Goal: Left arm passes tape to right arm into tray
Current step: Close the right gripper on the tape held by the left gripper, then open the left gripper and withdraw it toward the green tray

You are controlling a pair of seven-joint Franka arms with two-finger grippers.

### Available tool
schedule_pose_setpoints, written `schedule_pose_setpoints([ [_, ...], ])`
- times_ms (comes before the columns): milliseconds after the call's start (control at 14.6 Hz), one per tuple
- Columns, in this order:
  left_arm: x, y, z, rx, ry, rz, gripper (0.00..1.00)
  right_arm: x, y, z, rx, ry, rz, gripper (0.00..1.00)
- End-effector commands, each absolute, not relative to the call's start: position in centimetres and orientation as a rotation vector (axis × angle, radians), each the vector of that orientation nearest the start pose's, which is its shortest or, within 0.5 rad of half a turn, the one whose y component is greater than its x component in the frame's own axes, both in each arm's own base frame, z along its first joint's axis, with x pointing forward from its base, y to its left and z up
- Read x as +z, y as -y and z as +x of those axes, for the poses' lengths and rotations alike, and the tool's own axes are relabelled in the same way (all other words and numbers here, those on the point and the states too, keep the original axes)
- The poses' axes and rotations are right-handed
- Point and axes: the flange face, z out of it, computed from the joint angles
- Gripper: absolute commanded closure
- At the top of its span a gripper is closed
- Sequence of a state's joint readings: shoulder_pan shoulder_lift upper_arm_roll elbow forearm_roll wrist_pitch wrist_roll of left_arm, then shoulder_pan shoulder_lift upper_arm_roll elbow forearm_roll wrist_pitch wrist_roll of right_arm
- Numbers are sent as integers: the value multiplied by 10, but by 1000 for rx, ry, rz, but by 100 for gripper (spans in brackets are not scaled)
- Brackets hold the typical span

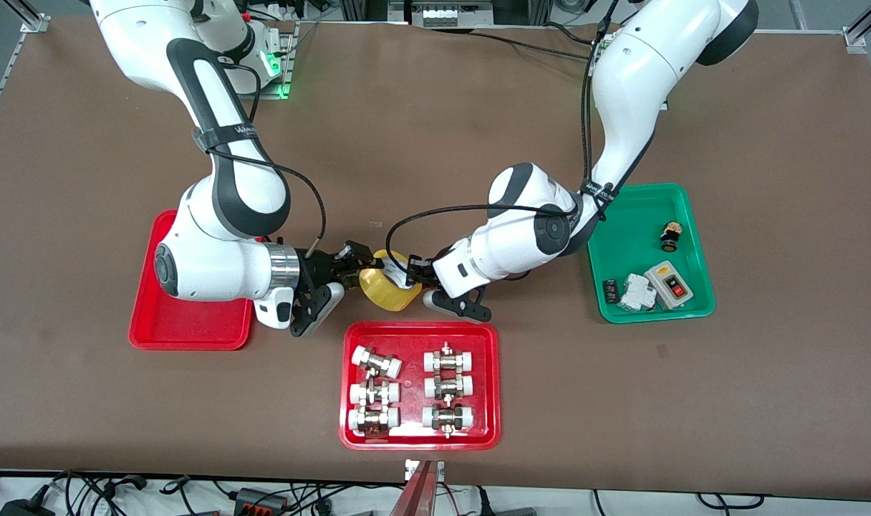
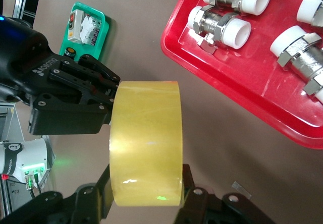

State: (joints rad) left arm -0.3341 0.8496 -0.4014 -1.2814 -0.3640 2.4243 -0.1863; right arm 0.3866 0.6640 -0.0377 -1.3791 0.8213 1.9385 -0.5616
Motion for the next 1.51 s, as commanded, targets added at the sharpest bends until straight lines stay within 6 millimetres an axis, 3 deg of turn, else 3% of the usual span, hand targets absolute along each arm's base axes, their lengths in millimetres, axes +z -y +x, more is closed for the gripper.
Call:
schedule_pose_setpoints([
  [0,311,457,639,101,182,2481,98,335,-308,659,30,682,-2316,76],
  [206,314,452,642,109,172,2481,91,335,-308,659,28,685,-2315,77],
  [275,320,448,645,125,172,2484,69,335,-308,659,28,685,-2315,78],
  [344,325,439,651,161,193,2505,1,335,-308,659,27,687,-2314,78],
  [412,333,431,656,221,245,2546,0,335,-308,659,27,687,-2314,78],
  [481,355,421,663,303,306,2582,0,335,-308,659,27,687,-2314,78],
  [619,388,372,683,368,293,2629,0,335,-308,659,27,687,-2314,78],
  [756,407,339,683,287,314,2721,0,335,-306,659,27,688,-2316,78],
  [1031,457,234,683,93,307,2969,0,333,-305,659,37,700,-2335,78],
  [1100,462,199,685,19,246,2995,0,332,-304,659,41,700,-2337,78],
  [1237,454,150,685,-137,157,3026,0,327,-294,661,49,676,-2348,78],
  [1306,448,140,681,-218,138,3046,0,327,-286,663,53,665,-2358,78],
  [1443,447,123,675,-304,116,3149,0,329,-251,674,65,595,-2398,78],
])
